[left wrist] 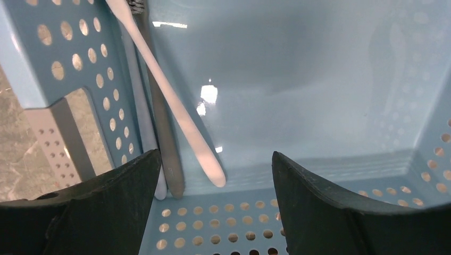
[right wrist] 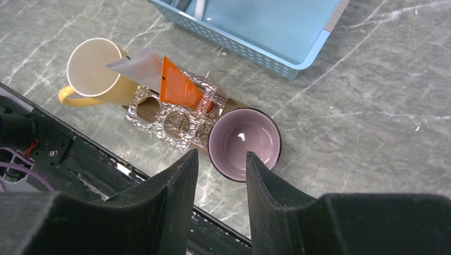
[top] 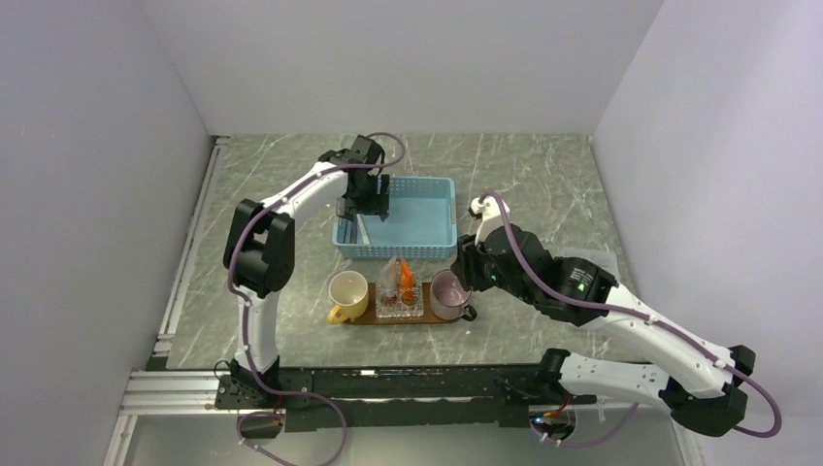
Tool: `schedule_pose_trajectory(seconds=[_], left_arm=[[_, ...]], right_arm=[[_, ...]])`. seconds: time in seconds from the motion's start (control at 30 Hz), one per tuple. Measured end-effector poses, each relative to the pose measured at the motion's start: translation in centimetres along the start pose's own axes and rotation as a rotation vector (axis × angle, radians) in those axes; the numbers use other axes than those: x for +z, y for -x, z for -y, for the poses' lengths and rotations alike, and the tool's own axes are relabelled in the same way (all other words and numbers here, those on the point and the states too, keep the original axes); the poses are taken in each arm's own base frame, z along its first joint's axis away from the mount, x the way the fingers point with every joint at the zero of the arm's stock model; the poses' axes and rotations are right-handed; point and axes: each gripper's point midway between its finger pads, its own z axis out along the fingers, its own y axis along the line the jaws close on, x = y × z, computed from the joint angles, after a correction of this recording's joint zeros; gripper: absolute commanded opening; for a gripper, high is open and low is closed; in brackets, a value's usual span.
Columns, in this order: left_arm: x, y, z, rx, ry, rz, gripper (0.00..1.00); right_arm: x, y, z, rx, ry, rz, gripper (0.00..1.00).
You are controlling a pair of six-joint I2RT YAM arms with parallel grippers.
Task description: Prepare toiletry sets of a toothbrush and toothpaste on the tray
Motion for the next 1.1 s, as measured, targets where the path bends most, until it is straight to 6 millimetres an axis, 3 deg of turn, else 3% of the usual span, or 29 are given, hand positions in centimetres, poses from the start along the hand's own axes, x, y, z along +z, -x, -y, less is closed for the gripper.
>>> schedule_pose_trajectory(seconds=[0.4, 1.1], left_arm=[[4.4, -1.9, -0.2, -0.024, 0.027, -0.100, 0.69], [4.9, -2.3, 0.4, -0.042, -0.022, -0.130, 0.06]], right_arm=[[-0.4, -0.3, 1.1, 0.004, -0.013, 0.014, 0.41], [-0.8, -0.8, 1.4, 0.009, -0.007, 0.001, 0.41]])
